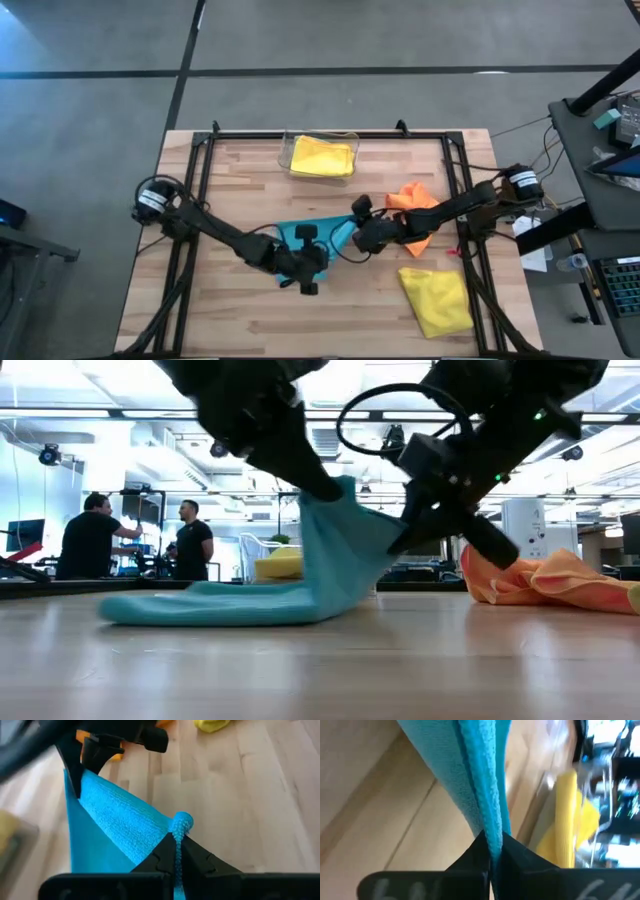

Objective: Fold microfiber towels
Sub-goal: Fold the blue microfiber cloth

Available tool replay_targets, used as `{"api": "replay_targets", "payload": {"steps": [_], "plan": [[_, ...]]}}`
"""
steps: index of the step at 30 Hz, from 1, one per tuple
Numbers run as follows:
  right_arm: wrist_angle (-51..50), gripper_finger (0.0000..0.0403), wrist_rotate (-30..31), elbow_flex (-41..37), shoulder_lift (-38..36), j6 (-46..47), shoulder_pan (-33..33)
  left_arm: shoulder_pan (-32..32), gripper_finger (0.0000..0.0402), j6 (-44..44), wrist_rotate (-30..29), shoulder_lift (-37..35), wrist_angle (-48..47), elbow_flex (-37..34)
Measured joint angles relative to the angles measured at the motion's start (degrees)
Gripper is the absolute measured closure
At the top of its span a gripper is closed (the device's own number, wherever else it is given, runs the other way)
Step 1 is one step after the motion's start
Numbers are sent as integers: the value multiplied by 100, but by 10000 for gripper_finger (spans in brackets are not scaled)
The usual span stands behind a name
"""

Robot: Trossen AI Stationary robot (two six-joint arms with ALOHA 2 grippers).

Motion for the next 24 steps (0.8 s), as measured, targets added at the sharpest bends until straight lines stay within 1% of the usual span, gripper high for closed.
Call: {"api": "replay_targets", "payload": {"steps": [2, 5, 8, 11, 14, 17, 21, 24], "plan": [[-437, 394, 82, 0, -221, 461, 38, 123, 401, 430, 86, 1, 175, 0], [-1199, 394, 265, 1, -567, 1219, 160, 360, 401, 1073, 432, 1, 453, 0], [-1804, 394, 420, 1, -854, 2050, 435, 560, 401, 1360, 920, 1, 494, 2], [-2072, 394, 347, 0, -1009, 2702, 810, 609, 401, 1483, 1235, 1, 327, 2], [-2027, 394, -98, 0, -991, 3016, 1211, 559, 401, 1511, 1621, 1, 8, 2], [-1711, 394, -470, 9, -776, 3320, 1595, 393, 401, 1344, 1991, 1, -430, 9], [-1017, 394, -756, 17, -325, 3565, 2002, -13, 401, 915, 2072, 1, -905, 17], [-337, 394, -1000, 49, 131, 3575, 2225, -385, 401, 510, 2196, 1, -958, 17]]}}
